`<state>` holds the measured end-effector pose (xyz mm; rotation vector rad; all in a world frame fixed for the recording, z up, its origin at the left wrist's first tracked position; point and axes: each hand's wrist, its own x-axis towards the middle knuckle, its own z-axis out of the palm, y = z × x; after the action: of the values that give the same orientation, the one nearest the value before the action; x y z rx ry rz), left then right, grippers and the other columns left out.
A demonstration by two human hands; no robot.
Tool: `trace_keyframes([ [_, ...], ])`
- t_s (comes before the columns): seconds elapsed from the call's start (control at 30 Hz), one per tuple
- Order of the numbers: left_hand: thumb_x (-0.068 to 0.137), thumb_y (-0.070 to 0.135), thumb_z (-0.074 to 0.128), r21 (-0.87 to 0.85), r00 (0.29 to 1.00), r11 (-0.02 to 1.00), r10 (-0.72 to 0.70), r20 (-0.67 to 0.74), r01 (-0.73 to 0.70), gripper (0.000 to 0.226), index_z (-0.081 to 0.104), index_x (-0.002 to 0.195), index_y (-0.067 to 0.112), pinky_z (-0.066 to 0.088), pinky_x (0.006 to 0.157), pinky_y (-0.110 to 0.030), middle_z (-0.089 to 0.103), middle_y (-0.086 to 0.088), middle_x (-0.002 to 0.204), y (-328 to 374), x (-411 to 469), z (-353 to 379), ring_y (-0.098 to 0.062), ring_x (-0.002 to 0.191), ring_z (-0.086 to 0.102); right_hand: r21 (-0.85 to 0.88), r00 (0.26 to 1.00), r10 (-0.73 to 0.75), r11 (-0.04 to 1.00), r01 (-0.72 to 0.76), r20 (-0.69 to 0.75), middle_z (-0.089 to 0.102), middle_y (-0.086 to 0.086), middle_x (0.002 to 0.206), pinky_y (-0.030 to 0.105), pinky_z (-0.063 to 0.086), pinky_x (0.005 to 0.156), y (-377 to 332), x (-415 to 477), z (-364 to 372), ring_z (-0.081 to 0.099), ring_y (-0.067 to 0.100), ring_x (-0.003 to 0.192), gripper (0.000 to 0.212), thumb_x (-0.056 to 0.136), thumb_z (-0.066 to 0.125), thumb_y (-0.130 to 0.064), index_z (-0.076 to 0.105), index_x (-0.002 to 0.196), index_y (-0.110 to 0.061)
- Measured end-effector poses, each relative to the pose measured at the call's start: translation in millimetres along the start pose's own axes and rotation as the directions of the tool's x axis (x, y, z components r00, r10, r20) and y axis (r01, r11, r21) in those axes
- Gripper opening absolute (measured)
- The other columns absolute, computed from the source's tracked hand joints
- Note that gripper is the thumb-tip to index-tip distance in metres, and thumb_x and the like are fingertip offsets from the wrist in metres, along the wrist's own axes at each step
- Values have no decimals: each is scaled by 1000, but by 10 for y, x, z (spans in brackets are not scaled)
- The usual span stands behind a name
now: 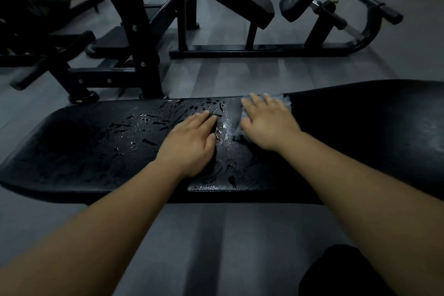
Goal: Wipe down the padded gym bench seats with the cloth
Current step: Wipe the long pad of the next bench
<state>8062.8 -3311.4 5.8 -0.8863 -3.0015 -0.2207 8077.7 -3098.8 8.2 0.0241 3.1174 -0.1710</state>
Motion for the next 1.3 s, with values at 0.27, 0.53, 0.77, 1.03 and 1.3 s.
trace_keyframes([
  [0.27, 91, 46, 17, -42, 1000, 999, 18, -4, -18, 71, 26, 156, 21, 11, 124, -37, 21, -3, 165, -34, -3, 46, -19, 152, 16, 21, 971, -237, 971, 237, 35, 12, -5, 167, 43, 11, 125, 14, -862, 41, 10, 20, 154, 74, 89, 8, -55, 15, 159, -33],
  [0.53, 85, 53, 8, 23, 998, 997, 69, 8, -69, 79, 32, 155, 24, 16, 123, -41, 26, 0, 163, -241, -146, -32, -21, 151, 21, 37, 960, -279, 959, 280, -32, 23, 3, 165, 45, 11, 123, -711, -998, 134, 19, 28, 152, 74, 90, 16, -51, 28, 157, -23],
  [0.77, 90, 44, 18, -22, 999, 998, -51, -10, 51, 68, 27, 156, 28, 10, 124, -40, 19, 5, 165, -260, -242, -14, -17, 152, 14, 11, 998, -56, 998, 56, 6, 11, 1, 168, 46, 8, 124, -585, -443, 89, 9, 25, 154, 83, 83, 2, -56, 16, 159, -27],
  [1.03, 96, 44, 17, -21, 993, 995, 104, 61, -102, 65, 21, 158, 26, 4, 124, -29, 14, 4, 166, -542, -298, -145, -13, 153, 9, 0, 922, -385, 923, 386, 41, 23, -2, 165, 40, 13, 123, -537, -917, 75, 20, 22, 152, 71, 93, 17, -53, 26, 157, -28],
  [1.3, 89, 52, 7, 40, 997, 997, -64, 50, 62, 72, 13, 158, 33, 5, 124, -46, 5, 8, 167, -525, -327, -62, -18, 154, 3, -8, 946, -324, 946, 324, 2, 16, 0, 167, 42, 8, 124, -992, -665, 115, 12, 23, 153, 78, 87, 6, -51, 21, 158, -24],
])
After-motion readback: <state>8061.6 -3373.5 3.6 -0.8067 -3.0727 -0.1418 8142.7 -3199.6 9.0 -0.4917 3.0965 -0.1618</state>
